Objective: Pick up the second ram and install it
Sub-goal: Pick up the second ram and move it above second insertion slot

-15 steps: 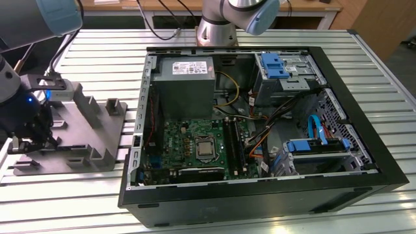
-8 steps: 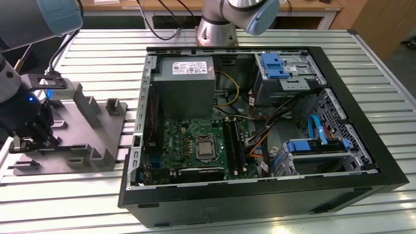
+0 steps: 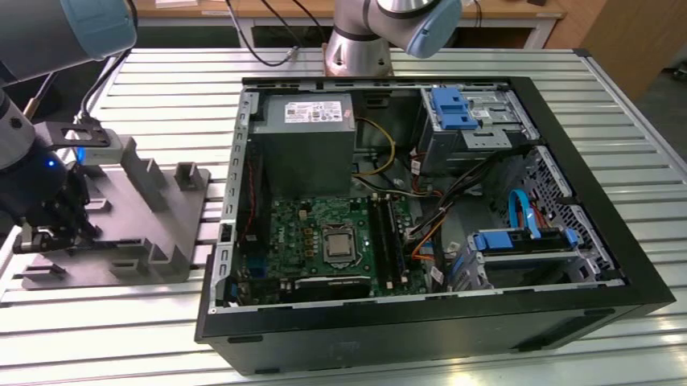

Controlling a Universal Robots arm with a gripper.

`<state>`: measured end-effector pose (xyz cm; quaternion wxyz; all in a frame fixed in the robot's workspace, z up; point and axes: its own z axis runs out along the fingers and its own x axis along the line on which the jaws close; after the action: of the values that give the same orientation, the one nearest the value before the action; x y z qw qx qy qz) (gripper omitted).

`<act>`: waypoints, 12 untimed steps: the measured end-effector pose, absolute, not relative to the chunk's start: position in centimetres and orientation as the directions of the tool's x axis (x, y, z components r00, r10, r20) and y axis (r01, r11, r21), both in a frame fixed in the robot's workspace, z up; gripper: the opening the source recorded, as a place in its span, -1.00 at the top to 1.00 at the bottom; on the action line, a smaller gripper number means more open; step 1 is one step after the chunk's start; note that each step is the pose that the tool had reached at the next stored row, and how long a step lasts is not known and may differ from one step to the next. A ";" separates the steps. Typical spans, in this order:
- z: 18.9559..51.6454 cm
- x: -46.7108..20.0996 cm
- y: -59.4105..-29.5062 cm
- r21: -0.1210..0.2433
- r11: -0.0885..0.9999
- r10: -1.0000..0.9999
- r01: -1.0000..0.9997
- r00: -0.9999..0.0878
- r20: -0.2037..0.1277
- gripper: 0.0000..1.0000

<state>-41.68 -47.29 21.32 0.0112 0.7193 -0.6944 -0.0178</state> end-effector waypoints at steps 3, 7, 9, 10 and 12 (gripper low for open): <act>21.3 -41.7 -47.3 0.041 -0.035 -0.999 -0.999 0.035 -0.008 0.38; 20.8 -41.7 -47.3 0.041 -0.035 -0.999 -0.999 0.035 -0.009 0.38; 20.5 -41.7 -47.3 0.041 -0.035 -0.999 -0.999 0.035 -0.011 0.38; 20.3 -41.7 -47.3 0.041 -0.036 -0.999 -0.999 0.035 -0.015 0.38; 20.1 -41.7 -47.3 0.040 -0.036 -0.999 -0.999 0.035 -0.024 0.38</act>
<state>-41.70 -47.29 20.07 0.0061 0.7194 -0.6942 -0.0227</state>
